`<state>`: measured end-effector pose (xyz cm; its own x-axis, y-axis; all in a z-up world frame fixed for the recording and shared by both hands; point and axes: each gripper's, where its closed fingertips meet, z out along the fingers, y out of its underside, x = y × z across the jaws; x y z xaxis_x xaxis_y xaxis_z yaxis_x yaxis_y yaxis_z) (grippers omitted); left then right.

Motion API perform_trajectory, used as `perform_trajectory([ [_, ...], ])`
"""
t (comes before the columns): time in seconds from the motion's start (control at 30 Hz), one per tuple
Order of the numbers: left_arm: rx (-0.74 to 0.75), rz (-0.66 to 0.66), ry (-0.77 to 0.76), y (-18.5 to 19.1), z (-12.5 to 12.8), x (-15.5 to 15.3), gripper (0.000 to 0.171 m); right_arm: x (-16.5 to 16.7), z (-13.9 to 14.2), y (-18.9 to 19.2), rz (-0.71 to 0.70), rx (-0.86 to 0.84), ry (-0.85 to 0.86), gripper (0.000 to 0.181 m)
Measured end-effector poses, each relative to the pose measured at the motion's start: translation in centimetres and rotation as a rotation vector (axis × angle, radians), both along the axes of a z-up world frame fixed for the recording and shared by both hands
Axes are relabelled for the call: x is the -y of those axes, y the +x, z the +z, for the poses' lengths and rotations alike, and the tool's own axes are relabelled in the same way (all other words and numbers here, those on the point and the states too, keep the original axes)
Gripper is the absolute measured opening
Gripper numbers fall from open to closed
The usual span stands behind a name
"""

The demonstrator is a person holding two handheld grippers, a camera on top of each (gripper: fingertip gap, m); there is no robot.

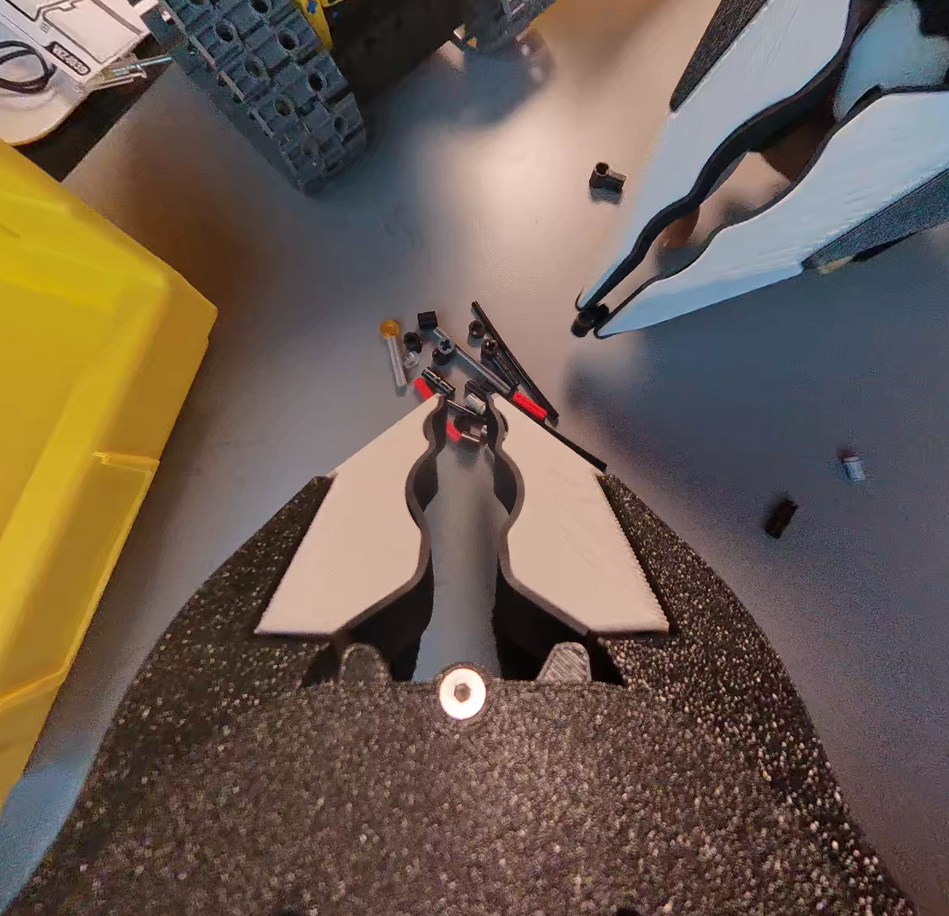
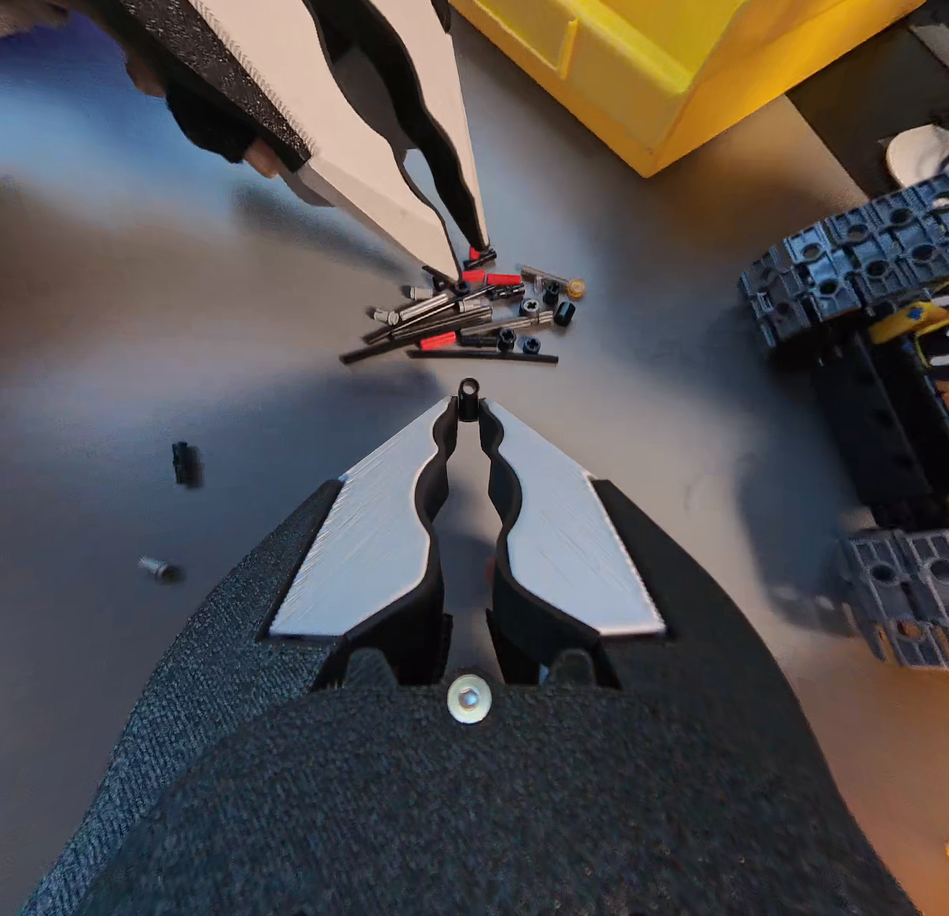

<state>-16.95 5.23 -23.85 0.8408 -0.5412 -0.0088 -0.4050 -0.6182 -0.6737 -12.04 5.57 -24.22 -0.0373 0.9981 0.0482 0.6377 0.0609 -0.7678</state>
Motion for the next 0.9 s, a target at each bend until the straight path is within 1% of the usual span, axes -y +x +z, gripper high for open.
perform_trajectory([
  [0.03, 0.016, 0.002, 0.013, 0.0, 0.3, -0.1, 0.015, -0.1, 0.0, -0.5, -0.004, -0.003, 0.013, 0.010],
  [0.13, 0.079, -0.007, 0.061, 0.3, 1.9, 0.0, 0.016, -1.1, 0.7, -1.1, -0.052, -0.050, 0.070, 0.025],
  [0.17, 0.091, -0.023, 0.067, 0.5, 2.3, 0.3, 0.016, -1.7, 1.2, -0.7, -0.077, -0.072, 0.078, 0.032],
  [0.2, 0.096, -0.051, 0.067, 0.9, 2.6, 0.9, 0.017, -2.4, 1.8, 0.0, -0.104, -0.087, 0.081, 0.034],
  [0.27, 0.110, -0.155, 0.061, 2.7, 3.0, 2.9, 0.018, -4.0, 2.1, 2.2, -0.157, -0.068, 0.070, 0.035],
  [0.33, 0.129, -0.285, 0.041, 5.0, 2.8, 5.4, 0.019, -5.1, 0.9, 4.7, -0.183, 0.030, 0.033, 0.035],
  [0.37, 0.125, -0.333, 0.022, 5.9, 2.2, 6.6, 0.020, -5.5, 0.3, 5.6, -0.196, 0.057, 0.022, 0.034],
  [0.43, 0.091, -0.391, -0.024, 6.8, 0.8, 8.1, 0.022, -5.5, -0.8, 6.4, -0.200, 0.087, -0.026, 0.032],
  [0.5, 0.071, -0.428, -0.057, 7.5, -0.2, 8.9, 0.022, -5.7, -0.6, 6.1, -0.204, 0.073, -0.020, 0.029],
  [0.63, -0.004, -0.475, -0.102, 7.9, -1.6, 9.7, 0.014, -5.7, -1.2, 5.7, -0.188, 0.148, 0.013, 0.026],
  [0.7, -0.024, -0.489, -0.097, 8.0, -1.9, 9.9, 0.000, -5.8, -1.4, 5.7, -0.187, 0.179, 0.037, 0.021],
  [0.73, -0.049, -0.489, -0.099, 7.8, -2.1, 9.9, 0.000, -5.6, -1.4, 5.7, -0.182, 0.184, 0.025, 0.016],
  [0.8, -0.041, -0.471, -0.086, 7.5, -1.9, 9.6, 0.000, -5.6, -1.5, 5.6, -0.178, 0.188, 0.031, 0.013],
  [0.83, -0.036, -0.449, -0.072, 7.1, -1.8, 9.2, 0.000, -5.6, -1.4, 5.6, -0.172, 0.188, 0.039, 0.008],
  [0.9, 0.010, -0.394, -0.027, 6.2, -0.9, 8.1, 0.000, -5.4, -1.3, 5.1, -0.165, 0.162, 0.052, 0.008],
])
